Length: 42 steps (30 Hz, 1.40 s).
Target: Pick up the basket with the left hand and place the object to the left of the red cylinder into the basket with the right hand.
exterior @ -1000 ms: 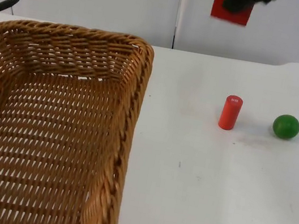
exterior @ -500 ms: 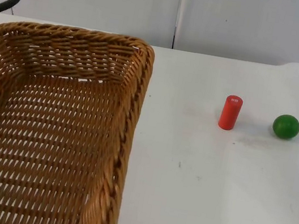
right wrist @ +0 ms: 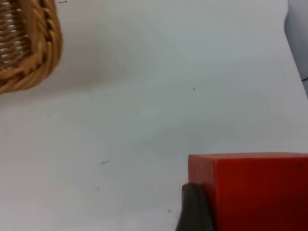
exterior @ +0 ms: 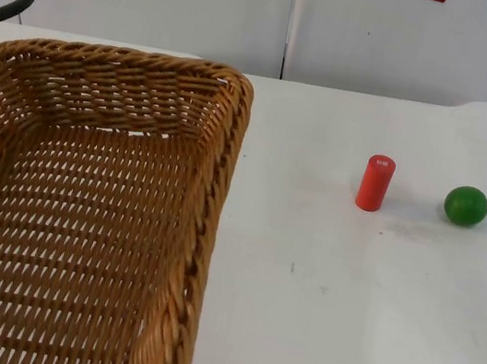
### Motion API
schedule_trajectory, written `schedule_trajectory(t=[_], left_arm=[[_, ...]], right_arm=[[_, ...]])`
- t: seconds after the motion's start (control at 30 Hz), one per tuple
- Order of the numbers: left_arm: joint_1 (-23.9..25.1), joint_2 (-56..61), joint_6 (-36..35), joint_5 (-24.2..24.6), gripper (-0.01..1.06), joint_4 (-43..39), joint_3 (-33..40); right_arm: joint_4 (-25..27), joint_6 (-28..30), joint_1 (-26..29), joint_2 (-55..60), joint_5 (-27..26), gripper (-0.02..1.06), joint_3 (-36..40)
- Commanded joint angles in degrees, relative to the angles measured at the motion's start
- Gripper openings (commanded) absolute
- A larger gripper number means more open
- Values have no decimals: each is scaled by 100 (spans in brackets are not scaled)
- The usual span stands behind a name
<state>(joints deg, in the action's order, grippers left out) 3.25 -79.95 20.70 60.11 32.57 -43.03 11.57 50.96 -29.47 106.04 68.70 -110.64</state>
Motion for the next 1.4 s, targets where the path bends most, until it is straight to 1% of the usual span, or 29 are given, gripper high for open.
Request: schedule_trajectory(t=[0.0,0.1,0.2,0.23,0.33,0.37,0.4,0.47,0.5,0.53,0.67,0.7,0.83,0.87,0.93,1.2,1.37], left_arm=[[25,49,-2,59,0,191,-24],[25,49,-2,59,0,191,-24],[25,49,-2,59,0,191,-24],[25,49,-2,59,0,191,-24],[25,49,-2,59,0,191,-24],[25,49,-2,59,0,191,-24],[25,49,-2,48,0,180,-24],[25,49,-2,48,0,180,-24],[25,49,-2,48,0,180,-24],[25,49,-2,48,0,180,-24],[25,49,-2,48,0,180,-24],[25,49,-2,48,0,180,-24],[25,49,31,48,0,180,-24],[25,49,31,48,0,180,-24],[25,49,31,48,0,180,-24],[25,49,44,48,0,180,-24],[25,49,44,48,0,180,-24]], right_arm=[[100,-19,-124,-98,39,0,-23],[100,-19,-277,-98,39,0,-23],[100,-19,-674,-98,-37,0,-23],[100,-19,-674,-98,-37,0,-23],[100,-19,-1050,-98,-130,0,-23],[100,-19,-1050,-98,-130,0,-23],[100,-19,-1258,-98,-259,0,-23],[129,-102,-1466,-98,-452,0,-23],[212,-113,-1591,-98,-557,0,-23],[212,-113,-1591,-98,-557,0,-23],[643,-127,-1863,-98,-852,0,-23],[643,-127,-1863,-98,-852,0,-23],[1145,-143,-1979,-35,-854,0,-23],[1145,-143,-1979,-35,-854,0,-23],[1302,-213,-1979,62,-854,0,-23],[1315,-256,-1979,585,-676,0,-12],[1301,-445,-1979,976,-650,0,-12]])
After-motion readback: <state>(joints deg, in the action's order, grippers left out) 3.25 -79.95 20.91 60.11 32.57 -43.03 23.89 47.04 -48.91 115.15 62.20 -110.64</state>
